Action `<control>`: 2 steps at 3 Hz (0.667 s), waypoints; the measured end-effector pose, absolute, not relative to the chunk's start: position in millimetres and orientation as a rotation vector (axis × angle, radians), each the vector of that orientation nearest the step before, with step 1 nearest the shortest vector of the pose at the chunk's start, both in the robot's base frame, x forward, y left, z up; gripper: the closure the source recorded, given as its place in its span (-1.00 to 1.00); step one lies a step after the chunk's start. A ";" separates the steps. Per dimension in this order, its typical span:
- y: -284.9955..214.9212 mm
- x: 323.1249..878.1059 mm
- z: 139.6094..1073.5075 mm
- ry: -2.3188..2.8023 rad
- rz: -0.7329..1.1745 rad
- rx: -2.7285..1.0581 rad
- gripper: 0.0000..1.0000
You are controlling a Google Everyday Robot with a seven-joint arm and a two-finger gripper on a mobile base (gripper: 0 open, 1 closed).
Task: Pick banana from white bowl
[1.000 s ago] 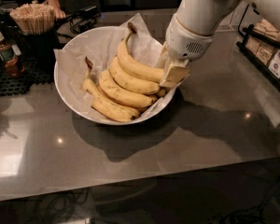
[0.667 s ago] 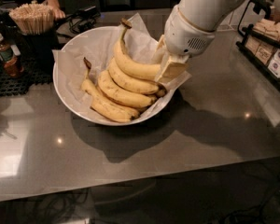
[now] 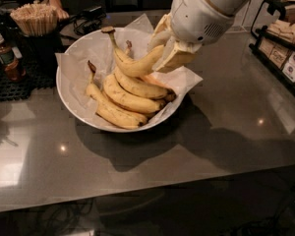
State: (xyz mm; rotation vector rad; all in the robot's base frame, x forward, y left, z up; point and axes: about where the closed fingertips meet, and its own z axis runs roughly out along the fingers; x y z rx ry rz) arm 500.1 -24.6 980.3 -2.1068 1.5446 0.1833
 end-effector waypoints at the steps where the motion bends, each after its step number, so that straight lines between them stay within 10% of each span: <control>1: -28.0 489.0 1002.1 1.463 0.178 -2.061 1.00; 2: -37.5 476.6 1019.1 1.413 0.165 -2.003 1.00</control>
Offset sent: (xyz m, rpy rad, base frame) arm -0.0359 -0.0299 0.0558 0.1976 -0.1604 0.0094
